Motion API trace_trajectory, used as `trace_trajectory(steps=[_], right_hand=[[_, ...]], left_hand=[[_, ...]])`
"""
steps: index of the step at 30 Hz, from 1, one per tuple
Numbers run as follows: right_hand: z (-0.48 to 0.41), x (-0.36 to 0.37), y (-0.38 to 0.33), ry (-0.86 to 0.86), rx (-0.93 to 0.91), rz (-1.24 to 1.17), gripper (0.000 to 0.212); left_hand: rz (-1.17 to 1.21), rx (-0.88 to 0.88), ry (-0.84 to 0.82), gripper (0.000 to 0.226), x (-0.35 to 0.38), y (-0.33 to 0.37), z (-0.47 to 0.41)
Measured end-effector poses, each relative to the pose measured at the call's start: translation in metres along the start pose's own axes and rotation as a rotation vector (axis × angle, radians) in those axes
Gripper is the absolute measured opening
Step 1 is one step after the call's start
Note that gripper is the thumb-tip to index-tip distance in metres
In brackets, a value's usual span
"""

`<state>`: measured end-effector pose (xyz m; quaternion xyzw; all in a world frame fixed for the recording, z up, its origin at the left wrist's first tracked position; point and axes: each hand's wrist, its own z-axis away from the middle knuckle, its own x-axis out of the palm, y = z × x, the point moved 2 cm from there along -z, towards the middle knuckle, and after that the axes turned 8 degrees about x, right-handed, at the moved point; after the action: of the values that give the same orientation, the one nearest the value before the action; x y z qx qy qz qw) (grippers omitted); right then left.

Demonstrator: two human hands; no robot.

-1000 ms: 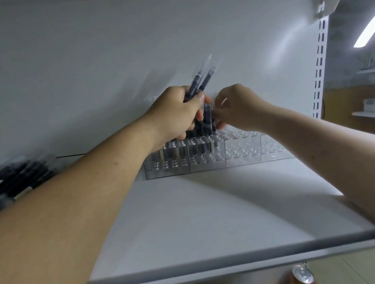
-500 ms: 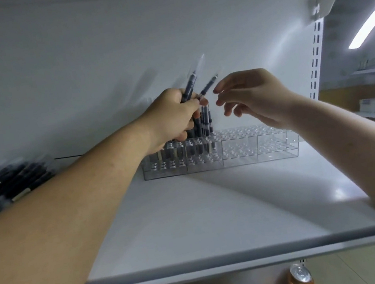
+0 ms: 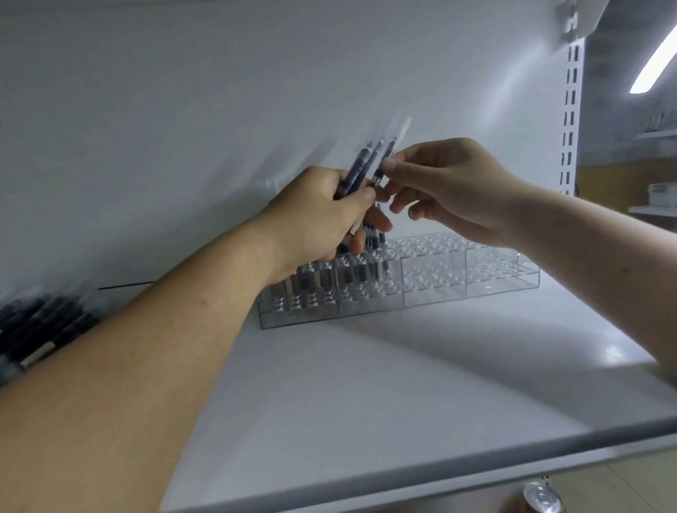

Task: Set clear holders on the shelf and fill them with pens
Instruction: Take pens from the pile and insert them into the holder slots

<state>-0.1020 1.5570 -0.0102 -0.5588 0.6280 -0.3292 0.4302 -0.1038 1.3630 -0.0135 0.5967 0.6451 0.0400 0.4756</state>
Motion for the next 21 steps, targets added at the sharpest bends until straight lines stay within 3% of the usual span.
trace_trajectory(steps=[6,11,15,21], right_hand=[[0.0,0.002,-0.006,0.035,-0.034,-0.083,0.01],[-0.003,-0.011,-0.018,0.225,-0.123,-0.203,0.011],[-0.006,-0.021,-0.014,0.396,-0.221,0.165,0.007],[-0.007,-0.012,0.0,0.343,-0.211,0.455,0.001]], left_hand=[[0.084,-0.004,0.039,0.021,0.001,0.006,0.001],[0.062,-0.038,0.072,0.023,-0.004,0.0,-0.002],[0.043,-0.012,0.08,0.024,-0.005,-0.001,-0.002],[0.08,-0.027,0.08,0.026,-0.007,-0.001,-0.002]])
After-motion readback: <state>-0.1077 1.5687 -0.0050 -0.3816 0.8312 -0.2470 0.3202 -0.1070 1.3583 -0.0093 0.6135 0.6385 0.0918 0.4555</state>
